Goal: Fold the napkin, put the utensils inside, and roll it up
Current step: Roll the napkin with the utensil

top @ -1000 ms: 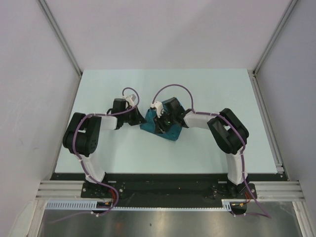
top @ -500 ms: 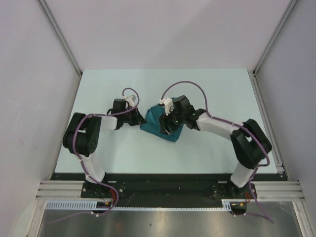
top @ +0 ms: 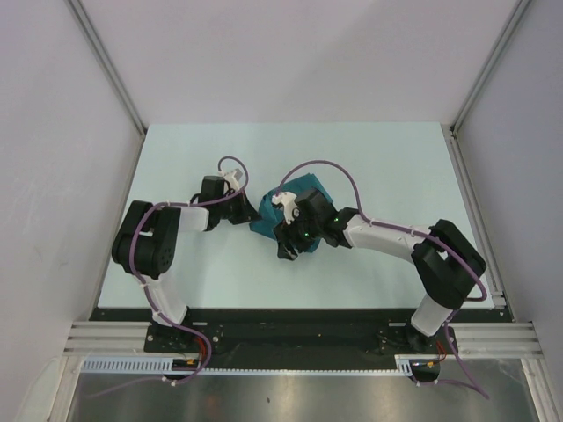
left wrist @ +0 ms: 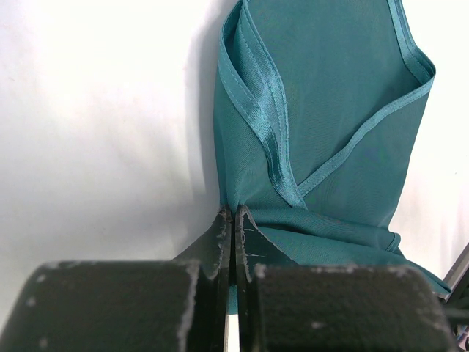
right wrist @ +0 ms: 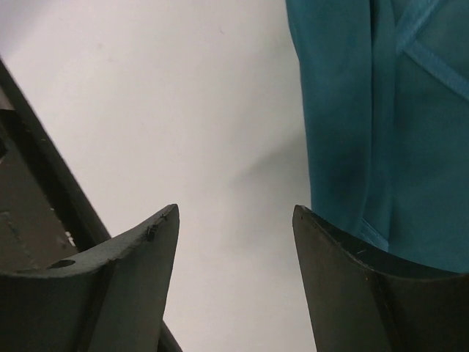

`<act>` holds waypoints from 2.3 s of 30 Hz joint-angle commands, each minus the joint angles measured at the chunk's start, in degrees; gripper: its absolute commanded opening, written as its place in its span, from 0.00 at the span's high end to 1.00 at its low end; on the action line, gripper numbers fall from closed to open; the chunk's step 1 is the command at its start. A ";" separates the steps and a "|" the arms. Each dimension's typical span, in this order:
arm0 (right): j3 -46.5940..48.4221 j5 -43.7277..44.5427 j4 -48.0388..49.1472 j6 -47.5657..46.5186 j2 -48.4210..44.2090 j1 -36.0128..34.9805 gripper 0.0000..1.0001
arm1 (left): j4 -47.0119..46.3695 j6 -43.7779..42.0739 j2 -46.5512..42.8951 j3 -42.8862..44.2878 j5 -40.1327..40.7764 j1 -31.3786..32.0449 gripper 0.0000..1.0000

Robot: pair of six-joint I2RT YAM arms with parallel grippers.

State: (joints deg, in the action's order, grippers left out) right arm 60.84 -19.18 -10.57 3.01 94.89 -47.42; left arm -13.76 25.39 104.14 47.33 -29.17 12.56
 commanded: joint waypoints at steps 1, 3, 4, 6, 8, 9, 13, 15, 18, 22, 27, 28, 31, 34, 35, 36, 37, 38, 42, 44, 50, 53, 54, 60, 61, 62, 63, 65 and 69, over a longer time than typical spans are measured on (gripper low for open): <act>-0.11 4.06 -0.94 0.51 1.96 0.22 0.32 | 1.63 -0.95 0.36 0.74 -0.45 -0.34 1.00; 0.42 5.63 -1.03 -0.36 2.75 0.57 0.32 | 1.63 -0.95 0.45 0.83 -0.45 -0.34 1.00; 0.68 5.91 -1.21 -0.72 3.54 0.75 0.32 | 1.63 -0.95 0.45 0.92 -0.54 -0.34 1.00; 1.30 6.87 -1.30 -1.51 4.25 1.01 0.32 | 1.80 -0.95 0.45 1.01 -0.54 -0.43 1.00; 1.65 7.23 -1.38 -2.04 4.86 0.92 0.32 | 1.81 -1.04 0.45 1.10 -0.45 -0.43 1.00; 1.91 7.40 -1.30 -2.39 5.12 1.01 0.32 | 1.81 -0.95 0.45 1.10 -0.45 -0.43 1.00; 2.09 7.75 -0.77 -2.92 5.57 1.36 0.31 | 1.89 -0.95 0.63 1.18 -0.45 -0.43 1.00; 2.09 7.75 -0.07 -2.92 5.74 1.54 0.31 | 1.98 -0.95 0.54 1.18 -0.54 -0.43 1.00; 2.27 7.49 0.46 -4.41 5.92 1.54 0.31 | 1.98 -0.95 0.54 1.18 -0.63 -0.43 1.00; 2.62 7.84 1.34 -5.38 6.18 1.54 0.31 | 2.07 -0.95 0.45 1.27 -0.54 -0.43 1.00; 2.88 9.60 1.34 -6.78 7.15 1.89 0.31 | 2.25 -0.95 0.54 1.36 -0.54 -0.43 1.00; 2.79 9.69 1.51 -6.96 7.06 1.89 0.31 | 2.25 -0.95 0.45 1.27 -0.54 -0.43 1.00; 2.71 9.51 1.95 -7.57 7.85 2.24 0.30 | 2.25 -0.95 0.54 1.36 -0.54 -0.52 1.00; 2.53 9.16 2.66 -8.10 9.17 2.42 0.30 | 2.25 -0.95 0.72 1.36 -0.63 -0.52 1.00; 2.44 8.99 3.35 -8.19 9.43 2.33 0.30 | 2.25 -0.95 0.63 1.36 -0.54 -0.52 1.00; 2.09 8.98 3.80 -8.36 9.61 2.42 0.30 | 2.25 -0.95 0.72 1.36 -0.63 -0.52 1.00; 2.00 8.98 4.15 -8.54 9.78 2.33 0.30 | 2.25 -0.95 0.72 1.45 -0.71 -0.52 1.00; 1.83 9.33 4.67 -8.63 10.22 2.24 0.30 | 2.25 -0.87 0.72 1.45 -0.71 -0.52 1.00; 1.83 11.62 4.24 -9.24 11.10 1.80 0.31 | 2.33 -0.78 0.80 1.62 -0.80 -0.52 1.00; 1.65 13.81 3.89 -9.33 11.54 1.36 0.31 | 2.25 -0.78 0.72 1.71 -0.89 -0.52 1.00; -0.63 16.98 6.26 -10.38 8.82 -0.83 0.31 | 2.51 -0.87 0.98 1.98 -0.98 -0.52 1.00; -0.37 18.30 6.78 -12.40 8.56 -1.88 0.30 | 2.33 -0.78 1.15 2.06 -1.24 -0.60 1.00; -0.28 18.39 7.14 -12.84 8.56 -2.15 0.30 | 2.33 -0.60 1.24 2.06 -1.24 -0.60 1.00; 1.30 18.48 7.93 -14.60 10.40 -2.24 0.30 | 2.33 -0.69 1.16 1.98 -1.33 -0.78 1.00; 1.39 18.74 8.37 -14.69 10.66 -2.33 0.30 | 2.33 -0.69 1.24 1.98 -1.50 -0.78 1.00; 1.30 18.91 8.72 -14.96 10.58 -2.33 0.30 | 2.33 -0.69 1.16 2.06 -1.59 -0.78 1.00; 1.21 18.92 8.98 -15.22 10.40 -2.50 0.30 | 2.33 -0.69 1.24 1.98 -1.59 -0.78 1.00; 1.21 18.83 9.51 -15.57 9.96 -2.68 0.30 | 2.33 -0.69 1.33 1.98 -1.59 -0.87 1.00; 1.12 19.18 9.95 -16.71 9.70 -2.94 0.31 | 2.25 -0.51 1.42 2.15 -1.86 -0.96 1.00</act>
State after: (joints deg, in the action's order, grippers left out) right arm 60.77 -1.28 -3.92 -11.44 104.81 -49.80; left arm -12.49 25.41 104.64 48.14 -30.00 12.10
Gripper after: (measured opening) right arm 0.696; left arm 0.010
